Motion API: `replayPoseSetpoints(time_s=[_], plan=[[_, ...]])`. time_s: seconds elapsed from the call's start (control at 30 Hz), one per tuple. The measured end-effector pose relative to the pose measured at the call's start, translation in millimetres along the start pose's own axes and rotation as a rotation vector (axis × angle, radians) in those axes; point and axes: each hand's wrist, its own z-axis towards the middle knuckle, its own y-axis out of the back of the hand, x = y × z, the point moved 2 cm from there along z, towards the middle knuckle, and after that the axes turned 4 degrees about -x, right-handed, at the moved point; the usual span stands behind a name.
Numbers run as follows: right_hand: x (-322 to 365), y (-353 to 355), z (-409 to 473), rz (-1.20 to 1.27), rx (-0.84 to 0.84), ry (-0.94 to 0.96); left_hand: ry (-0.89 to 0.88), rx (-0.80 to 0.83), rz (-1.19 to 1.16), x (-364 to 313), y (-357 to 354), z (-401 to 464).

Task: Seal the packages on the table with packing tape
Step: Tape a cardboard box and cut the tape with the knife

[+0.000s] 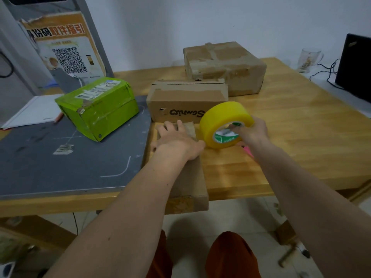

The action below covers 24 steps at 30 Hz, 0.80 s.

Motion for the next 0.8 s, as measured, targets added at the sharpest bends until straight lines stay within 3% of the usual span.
replayPoseSetpoints(time_s=[0.13,0.27,0.33,0.43,0.63,0.8], plan=[[-7,0,3,-0.031,-0.014,0.008,-0.050,-0.083,0.252,-5,6,5],[-3,6,4,-0.190,-0.064,0.118,-0.403,-0.153,-0.009,1,-9,11],[1,10,3,-0.241,-0.060,0.147,-0.475,-0.174,-0.043,3,-12,14],[2,21,-5,-0.331,-0.057,0.195,-0.425,-0.153,-0.009,3,-11,19],[-24,40,-29,-0.874,-0.088,0.140,-0.347,-0.175,-0.015,-1,-12,13],[-28,42,-36,-0.890,-0.091,0.158,-0.227,-0.188,0.010,-6,-12,2]])
